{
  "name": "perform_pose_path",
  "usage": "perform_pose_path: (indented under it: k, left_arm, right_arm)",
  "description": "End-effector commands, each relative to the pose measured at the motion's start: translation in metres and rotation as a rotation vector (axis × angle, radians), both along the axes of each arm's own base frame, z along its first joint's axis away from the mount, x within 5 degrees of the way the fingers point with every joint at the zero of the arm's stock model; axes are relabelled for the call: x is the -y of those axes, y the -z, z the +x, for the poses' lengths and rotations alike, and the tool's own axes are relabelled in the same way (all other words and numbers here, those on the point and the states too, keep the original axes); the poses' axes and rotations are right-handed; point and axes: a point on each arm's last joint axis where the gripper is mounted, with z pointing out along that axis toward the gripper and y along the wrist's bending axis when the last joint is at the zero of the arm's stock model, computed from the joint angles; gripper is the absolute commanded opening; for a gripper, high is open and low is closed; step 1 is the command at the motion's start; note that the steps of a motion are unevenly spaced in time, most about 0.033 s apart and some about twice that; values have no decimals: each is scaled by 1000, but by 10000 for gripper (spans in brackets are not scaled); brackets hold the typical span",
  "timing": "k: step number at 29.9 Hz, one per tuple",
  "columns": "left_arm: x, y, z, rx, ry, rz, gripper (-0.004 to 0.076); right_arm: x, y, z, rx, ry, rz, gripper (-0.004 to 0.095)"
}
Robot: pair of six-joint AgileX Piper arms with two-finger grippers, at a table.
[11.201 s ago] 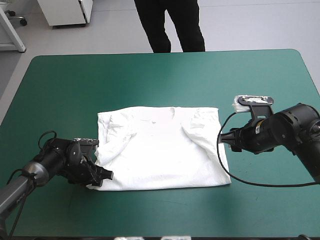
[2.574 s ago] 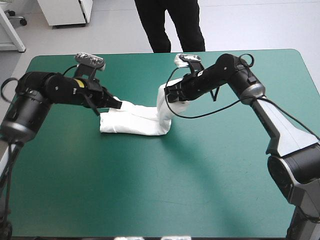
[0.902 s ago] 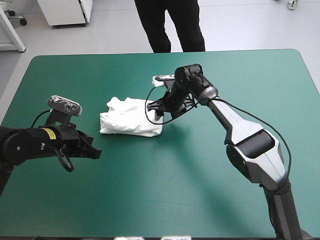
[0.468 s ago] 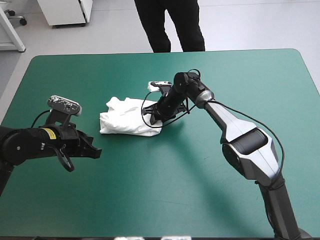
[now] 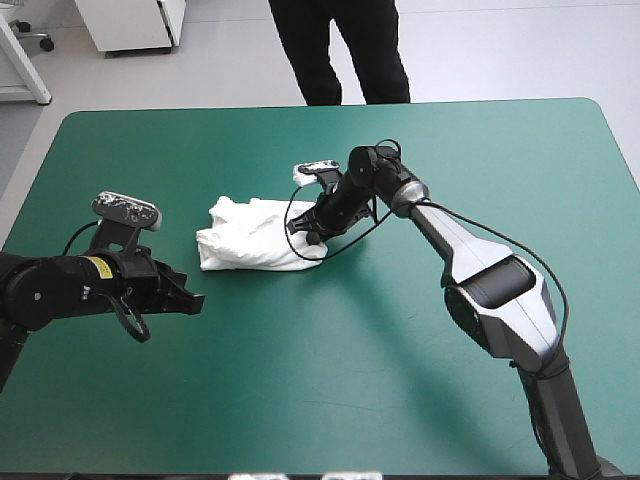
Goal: Fold the cloth
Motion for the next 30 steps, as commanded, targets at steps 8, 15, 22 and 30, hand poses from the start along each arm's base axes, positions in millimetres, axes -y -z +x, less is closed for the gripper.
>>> perform_pose_path:
  k: [8, 15, 22, 30]
  left_arm:
    - [3, -11, -5, 27, -19, -94, -9]
    - [3, -11, -5, 27, -18, -93, -9]
    - [4, -12, -5, 27, -17, -95, -9]
    - [4, -12, -4, 34, -19, -98, -9]
  right_arm:
    - [89, -72, -15, 139, 114, -154, -17]
    - [151, -76, -38, 136, 194, -230, -17]
    - [229, -89, -56, 166, 369, -307, -17]
    - [315, -82, -85, 131, 578, -421, -17]
